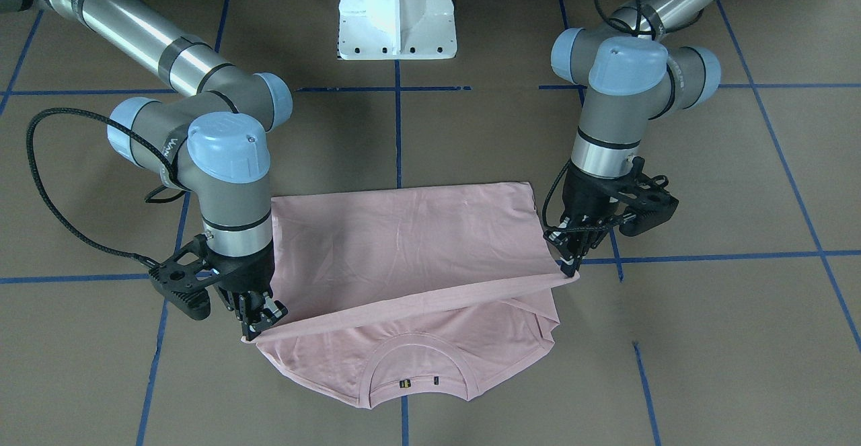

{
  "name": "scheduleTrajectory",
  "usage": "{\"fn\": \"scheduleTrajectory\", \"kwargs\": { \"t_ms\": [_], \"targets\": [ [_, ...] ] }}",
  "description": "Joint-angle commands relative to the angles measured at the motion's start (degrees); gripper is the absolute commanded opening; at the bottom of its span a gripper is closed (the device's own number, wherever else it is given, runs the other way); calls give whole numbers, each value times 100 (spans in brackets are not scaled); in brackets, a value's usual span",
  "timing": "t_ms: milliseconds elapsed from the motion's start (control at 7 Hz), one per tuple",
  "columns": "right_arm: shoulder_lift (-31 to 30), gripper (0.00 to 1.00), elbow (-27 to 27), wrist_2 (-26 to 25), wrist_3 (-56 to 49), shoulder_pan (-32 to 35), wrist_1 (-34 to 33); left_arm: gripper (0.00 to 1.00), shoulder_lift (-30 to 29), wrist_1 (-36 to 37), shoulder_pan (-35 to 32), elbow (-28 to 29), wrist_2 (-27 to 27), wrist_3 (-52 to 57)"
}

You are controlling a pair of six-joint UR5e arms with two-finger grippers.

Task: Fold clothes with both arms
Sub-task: 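Lift the hem with both grippers and fold it toward the collar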

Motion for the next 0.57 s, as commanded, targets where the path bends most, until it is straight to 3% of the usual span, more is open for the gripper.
{"fn": "scheduleTrajectory", "kwargs": {
  "t_ms": [0,429],
  "targets": [
    [107,0,-490,-16,-9,-98,376,0,-174,-754,9,805,5,-4],
    [239,0,-712,-16,-27,-98,395,0,-377,-1145,27,1415,5,5]
  ]
}}
